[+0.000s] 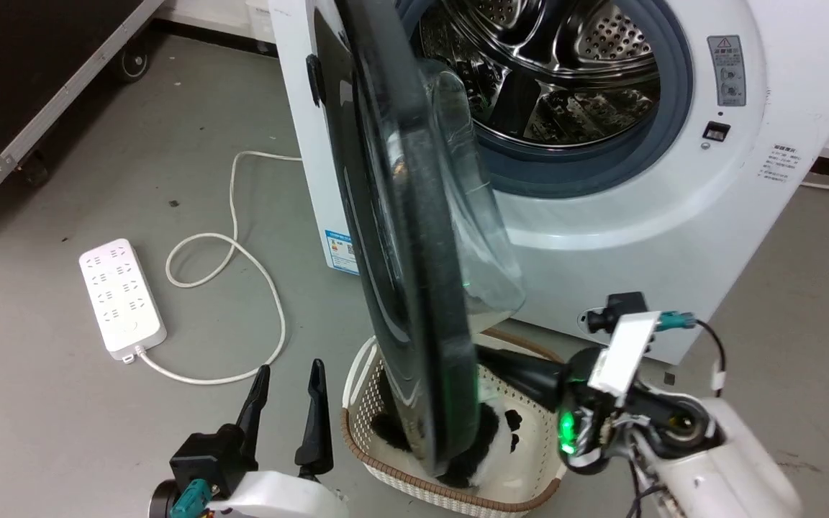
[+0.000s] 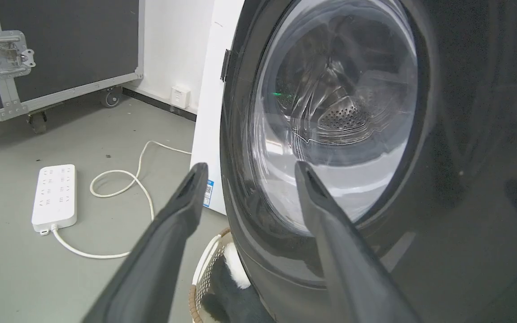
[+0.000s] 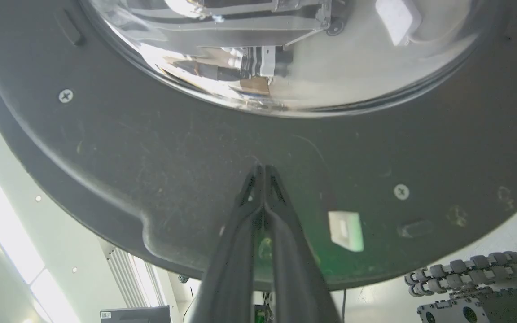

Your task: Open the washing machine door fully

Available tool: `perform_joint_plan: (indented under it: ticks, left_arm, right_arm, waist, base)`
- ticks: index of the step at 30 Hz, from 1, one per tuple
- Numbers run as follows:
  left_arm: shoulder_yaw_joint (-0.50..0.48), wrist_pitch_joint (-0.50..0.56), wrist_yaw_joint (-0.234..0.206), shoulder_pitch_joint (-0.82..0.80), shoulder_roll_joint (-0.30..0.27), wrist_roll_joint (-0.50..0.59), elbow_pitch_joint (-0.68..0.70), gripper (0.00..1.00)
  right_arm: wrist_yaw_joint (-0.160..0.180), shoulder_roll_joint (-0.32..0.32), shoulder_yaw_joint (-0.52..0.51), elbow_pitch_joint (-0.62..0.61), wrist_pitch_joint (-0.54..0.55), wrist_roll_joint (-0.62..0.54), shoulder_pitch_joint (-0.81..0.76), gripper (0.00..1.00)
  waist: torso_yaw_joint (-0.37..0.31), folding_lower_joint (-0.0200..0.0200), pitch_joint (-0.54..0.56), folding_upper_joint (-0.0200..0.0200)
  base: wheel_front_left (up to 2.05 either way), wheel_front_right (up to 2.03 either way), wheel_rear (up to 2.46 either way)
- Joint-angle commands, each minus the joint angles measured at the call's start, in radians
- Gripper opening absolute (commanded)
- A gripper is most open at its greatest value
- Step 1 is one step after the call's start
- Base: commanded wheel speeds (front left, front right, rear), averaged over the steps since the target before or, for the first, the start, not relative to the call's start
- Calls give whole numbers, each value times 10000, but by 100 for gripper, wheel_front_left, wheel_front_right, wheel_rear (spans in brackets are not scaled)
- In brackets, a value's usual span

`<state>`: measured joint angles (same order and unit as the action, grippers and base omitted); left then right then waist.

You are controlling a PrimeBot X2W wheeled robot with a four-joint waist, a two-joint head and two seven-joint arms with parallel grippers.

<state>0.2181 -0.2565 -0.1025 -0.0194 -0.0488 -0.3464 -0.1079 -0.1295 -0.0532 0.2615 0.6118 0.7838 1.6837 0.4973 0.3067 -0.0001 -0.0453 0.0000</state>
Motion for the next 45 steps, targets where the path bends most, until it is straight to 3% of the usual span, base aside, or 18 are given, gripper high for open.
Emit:
perform_joint_plan:
  ticks: [1,4,5,6,8,11,12,13,15,16,18,19,20,23,27,35,39,45]
  left_arm:
    - [5,-53,21,112,-14,-44,-64,100]
    - [-127,-53,-4,104,-14,-107,-90,100]
    - [-175,-53,3,113,-14,-119,-98,100]
    - [-217,-53,26,128,-14,-126,-109,100]
    - [-303,-53,88,170,-14,-119,-127,100]
    - [-622,-53,204,280,-14,-234,-88,100]
    - [-622,-53,204,280,-14,-234,-88,100]
    - [-947,-53,288,417,-14,-225,-149,100]
    - [-1110,-53,327,468,-14,-218,-158,100]
    - [-1399,-53,412,551,-14,-208,-132,100]
    - [-1521,-53,470,573,-14,-203,-114,100]
    - [-1627,-53,538,585,-14,-196,-99,100]
    - [-1883,-53,766,617,-14,-146,-64,100]
    - [-2049,-53,919,692,-14,-83,-38,100]
    - [-2173,-53,1059,808,-14,-96,-7,100]
    - [-2041,-53,1441,878,-14,27,-235,100]
    - [-1988,-53,1563,874,-14,142,-360,100]
    - [-1884,-53,1607,808,-14,674,-421,100]
  right_arm:
    - [-12,29,306,-196,-285,146,-179,0]
    - [-12,28,514,-320,-902,152,-171,0]
    - [-12,4,503,-356,-1146,84,-148,38]
    - [-12,-51,478,-412,-1370,15,-134,95]
    - [-12,-261,380,-600,-1927,-229,-132,100]
    - [-12,-781,256,-1167,-3331,-1249,-286,100]
    - [-12,-781,256,-1167,-3331,-1249,-286,100]
    - [-12,-1096,201,-1768,-4378,-2102,-546,100]
    - [-12,-1331,238,-2128,-4916,-2680,-699,100]
    - [-12,-1796,279,-2823,-6020,-3873,-1043,100]
    - [-12,-2022,271,-3123,-6552,-4466,-1214,100]
    - [-12,-2247,237,-3374,-7078,-5073,-1381,100]
    - [-12,-2868,47,-3846,-8545,-7119,-1858,100]
    - [-12,-3141,-360,-4051,-9638,-9265,-2400,100]
    - [-12,-2654,-1497,-4436,-10236,-11886,-3361,100]
    - [-12,-325,-3767,-5664,-10447,-15495,-5501,100]
    - [-12,-10,-3701,-6089,-10452,-15991,-6094,100]
    - [-12,25,-3557,-6146,-10454,-15588,-6258,100]
  waist:
    - [-16,1,-10,0]
    - [-96,1,16,0]
    - [-149,1,38,0]
    - [-214,1,69,0]
    - [-371,1,150,0]
    - [-675,1,422,0]
    - [-675,1,422,0]
    - [-913,1,600,0]
    - [-1027,1,674,0]
    - [-1265,1,755,0]
    - [-1383,1,769,0]
    - [-1496,1,780,0]
    - [-1823,1,792,0]
    - [-2122,1,811,0]
    - [-2399,1,792,0]
    - [-2525,1,690,0]
    - [-2529,1,605,0]
    - [-2493,1,524,0]
  base:
    - [0,0,0]
    - [0,0,0]
    - [0,0,0]
    - [0,0,0]
    - [0,0,0]
    - [0,0,0]
    - [0,0,0]
    - [0,0,0]
    - [0,0,0]
    - [0,0,0]
    - [0,0,0]
    - [0,0,0]
    - [0,0,0]
    - [0,0,0]
    - [0,0,0]
    - [0,0,0]
    - [0,0,0]
    - [0,0,0]
